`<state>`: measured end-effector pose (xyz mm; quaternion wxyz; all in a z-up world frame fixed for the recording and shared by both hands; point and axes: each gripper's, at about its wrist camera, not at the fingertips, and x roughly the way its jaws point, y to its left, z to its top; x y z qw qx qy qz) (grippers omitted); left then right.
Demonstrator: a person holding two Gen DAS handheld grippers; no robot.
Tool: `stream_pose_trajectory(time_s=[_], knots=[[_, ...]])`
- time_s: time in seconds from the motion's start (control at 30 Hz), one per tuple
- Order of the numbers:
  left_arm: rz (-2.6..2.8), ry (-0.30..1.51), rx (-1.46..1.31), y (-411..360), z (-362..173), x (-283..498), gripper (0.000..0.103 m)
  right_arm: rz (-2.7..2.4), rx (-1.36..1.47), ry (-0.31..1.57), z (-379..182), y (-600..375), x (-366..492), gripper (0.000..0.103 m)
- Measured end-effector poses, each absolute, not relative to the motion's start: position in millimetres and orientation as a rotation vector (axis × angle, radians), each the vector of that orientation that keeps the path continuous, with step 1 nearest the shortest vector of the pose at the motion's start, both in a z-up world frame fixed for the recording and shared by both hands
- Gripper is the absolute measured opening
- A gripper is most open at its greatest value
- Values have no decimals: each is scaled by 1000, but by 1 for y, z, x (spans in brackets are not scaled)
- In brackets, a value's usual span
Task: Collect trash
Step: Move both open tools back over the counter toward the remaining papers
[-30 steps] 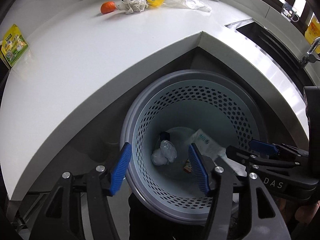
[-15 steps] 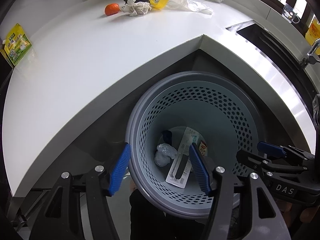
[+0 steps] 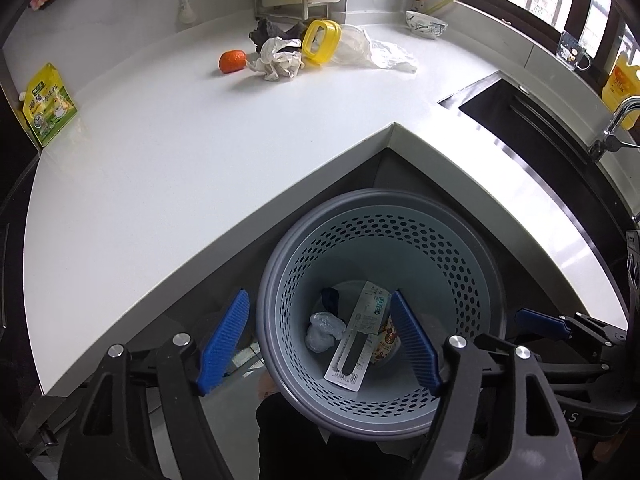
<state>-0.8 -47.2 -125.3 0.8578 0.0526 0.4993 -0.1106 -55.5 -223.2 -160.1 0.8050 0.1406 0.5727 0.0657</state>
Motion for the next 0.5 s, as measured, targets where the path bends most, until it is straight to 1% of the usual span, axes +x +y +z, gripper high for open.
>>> stream_pose_trajectory(time_s=[0.13, 0.2, 0.33, 0.4, 0.5], knots=[[-227, 1018, 101, -45, -110, -4, 76, 161, 281, 1199, -146, -222, -58, 68], [-219, 1001, 96, -43, -102, -7, 80, 171, 270, 1182, -138, -221, -59, 69], [-199, 960, 90, -38, -82, -12, 84, 188, 245, 1141, -120, -222, -58, 70], [-187, 937, 85, -34, -72, -15, 89, 195, 241, 1118, -111, -222, -56, 70], [-166, 904, 71, -27, -57, -17, 91, 207, 233, 1080, -96, -222, -53, 70]])
